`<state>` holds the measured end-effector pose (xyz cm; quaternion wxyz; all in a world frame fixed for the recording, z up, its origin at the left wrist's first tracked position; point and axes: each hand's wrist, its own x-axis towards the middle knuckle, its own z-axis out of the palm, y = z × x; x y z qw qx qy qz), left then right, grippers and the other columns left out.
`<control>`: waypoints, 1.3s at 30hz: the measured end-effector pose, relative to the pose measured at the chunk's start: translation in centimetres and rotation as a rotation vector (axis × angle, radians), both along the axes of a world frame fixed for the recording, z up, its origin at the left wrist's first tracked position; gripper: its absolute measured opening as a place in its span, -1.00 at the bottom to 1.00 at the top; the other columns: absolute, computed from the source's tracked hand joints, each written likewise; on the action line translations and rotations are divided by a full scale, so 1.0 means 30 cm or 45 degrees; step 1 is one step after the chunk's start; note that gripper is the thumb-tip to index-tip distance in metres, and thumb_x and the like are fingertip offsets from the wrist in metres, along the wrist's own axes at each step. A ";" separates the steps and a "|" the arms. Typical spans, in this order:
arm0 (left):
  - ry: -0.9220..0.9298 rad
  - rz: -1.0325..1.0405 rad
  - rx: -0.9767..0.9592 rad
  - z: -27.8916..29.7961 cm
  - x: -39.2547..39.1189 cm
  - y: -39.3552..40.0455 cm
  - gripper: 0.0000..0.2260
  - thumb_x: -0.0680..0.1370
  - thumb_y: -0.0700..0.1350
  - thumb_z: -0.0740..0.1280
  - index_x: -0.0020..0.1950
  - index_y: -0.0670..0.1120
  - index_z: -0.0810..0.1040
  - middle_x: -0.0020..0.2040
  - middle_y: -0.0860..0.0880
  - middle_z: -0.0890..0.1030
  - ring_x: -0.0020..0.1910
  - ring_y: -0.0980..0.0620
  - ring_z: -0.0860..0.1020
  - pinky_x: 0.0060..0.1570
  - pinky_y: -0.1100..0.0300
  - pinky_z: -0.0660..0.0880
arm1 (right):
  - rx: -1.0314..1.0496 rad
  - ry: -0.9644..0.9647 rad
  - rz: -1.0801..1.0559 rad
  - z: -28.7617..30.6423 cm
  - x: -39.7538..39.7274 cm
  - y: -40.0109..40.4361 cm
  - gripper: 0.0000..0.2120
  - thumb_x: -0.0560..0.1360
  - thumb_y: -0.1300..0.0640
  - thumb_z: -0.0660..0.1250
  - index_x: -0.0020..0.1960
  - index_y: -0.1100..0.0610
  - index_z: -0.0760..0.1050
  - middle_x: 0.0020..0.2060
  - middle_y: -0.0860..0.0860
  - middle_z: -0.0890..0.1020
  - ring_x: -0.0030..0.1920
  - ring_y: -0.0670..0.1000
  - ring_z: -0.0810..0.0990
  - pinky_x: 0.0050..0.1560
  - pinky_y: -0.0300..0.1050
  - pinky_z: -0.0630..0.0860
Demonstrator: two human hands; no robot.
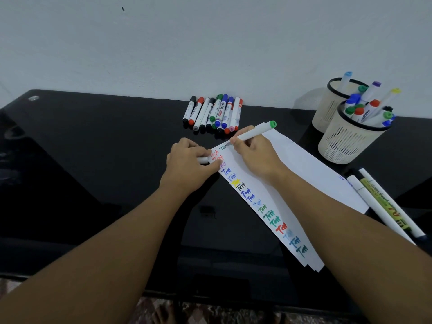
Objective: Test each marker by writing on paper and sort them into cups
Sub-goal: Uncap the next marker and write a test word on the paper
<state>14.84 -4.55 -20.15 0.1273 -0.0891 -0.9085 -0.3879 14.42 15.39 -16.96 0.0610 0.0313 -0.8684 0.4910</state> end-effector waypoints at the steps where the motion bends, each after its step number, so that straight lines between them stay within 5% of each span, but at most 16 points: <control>1: 0.000 0.000 0.000 0.001 0.001 -0.001 -0.65 0.40 0.24 0.50 0.06 0.06 0.73 0.03 0.16 0.45 0.16 0.09 0.44 0.21 -0.07 0.50 | 0.016 0.000 0.005 0.000 0.001 -0.002 -0.86 0.68 0.00 0.29 0.13 0.06 0.50 -0.18 -0.10 0.57 -0.10 -0.10 0.56 -0.04 -0.16 0.44; 13: -0.082 0.000 -0.012 0.034 0.025 -0.001 -0.56 0.34 0.30 0.42 0.11 0.10 0.71 0.05 0.15 0.45 0.17 0.09 0.44 0.20 -0.04 0.51 | 0.036 0.006 0.002 0.001 0.006 -0.003 -0.86 0.68 0.00 0.28 0.15 0.06 0.48 -0.11 -0.01 0.62 -0.05 -0.05 0.61 0.04 -0.03 0.54; 16: -0.111 0.002 0.011 0.060 0.040 0.000 -0.57 0.38 0.16 0.43 0.23 0.10 0.64 0.11 0.09 0.47 0.20 0.07 0.43 0.23 0.01 0.48 | -0.110 0.091 -0.025 0.007 0.015 0.005 -0.92 0.69 0.05 0.28 0.15 0.02 0.48 -0.15 -0.02 0.61 -0.14 -0.07 0.57 0.05 0.07 0.56; 20: -0.091 0.004 0.006 0.064 0.056 -0.011 -0.70 0.43 -0.03 0.46 0.13 0.03 0.51 0.10 0.06 0.46 0.15 0.04 0.42 0.07 0.18 0.42 | -0.178 0.144 -0.038 0.002 0.025 0.016 -0.89 0.71 0.05 0.23 0.18 -0.07 0.52 -0.22 -0.03 0.64 -0.18 -0.08 0.60 0.08 0.09 0.60; 25: -0.083 -0.016 -0.055 0.048 0.058 -0.019 -0.92 0.49 -0.07 0.44 -0.03 0.02 0.61 0.04 0.08 0.48 0.09 0.05 0.42 -0.03 0.32 0.33 | -0.241 -0.004 0.032 0.005 0.021 0.026 -0.41 0.66 0.32 0.17 0.58 -0.11 0.18 0.32 -0.04 0.57 0.13 -0.28 0.59 0.13 -0.28 0.49; 29: -0.024 -0.036 -0.094 0.038 0.046 -0.024 -0.94 0.59 -0.08 0.38 0.05 0.04 0.61 0.05 0.06 0.54 0.08 0.03 0.44 -0.05 0.33 0.34 | -0.387 -0.120 0.096 0.025 0.007 0.031 -0.36 0.59 0.07 0.11 0.64 -0.17 0.09 0.57 -0.01 0.34 0.55 -0.02 0.30 0.47 -0.06 0.22; 32: 0.007 -0.054 -0.060 0.038 0.043 -0.026 -0.90 0.63 -0.05 0.33 0.13 0.10 0.57 0.06 0.08 0.57 0.08 0.02 0.47 0.05 0.15 0.44 | -0.439 -0.143 0.077 0.052 0.001 0.027 -0.61 0.69 -0.03 0.17 0.51 -0.13 0.36 0.48 -0.01 0.47 0.43 -0.04 0.46 0.47 -0.04 0.27; 35: 0.019 -0.022 -0.002 0.046 0.046 -0.023 -0.87 0.66 -0.04 0.30 0.18 0.11 0.56 0.04 0.08 0.58 0.07 0.02 0.50 0.06 0.08 0.47 | -0.401 -0.086 -0.007 0.075 -0.008 0.025 -0.75 0.72 0.16 0.20 0.32 -0.03 0.53 0.22 0.03 0.63 0.01 -0.07 0.68 0.22 -0.01 0.57; 39: 0.033 -0.009 0.037 0.057 0.045 -0.019 -0.86 0.65 -0.09 0.31 0.19 0.06 0.57 0.07 0.08 0.61 0.07 0.07 0.52 0.09 0.09 0.50 | -0.246 -0.153 0.040 0.120 -0.003 0.027 -0.60 0.68 0.17 0.26 0.41 -0.18 0.28 0.02 0.05 0.71 -0.26 -0.04 0.54 -0.13 -0.11 0.58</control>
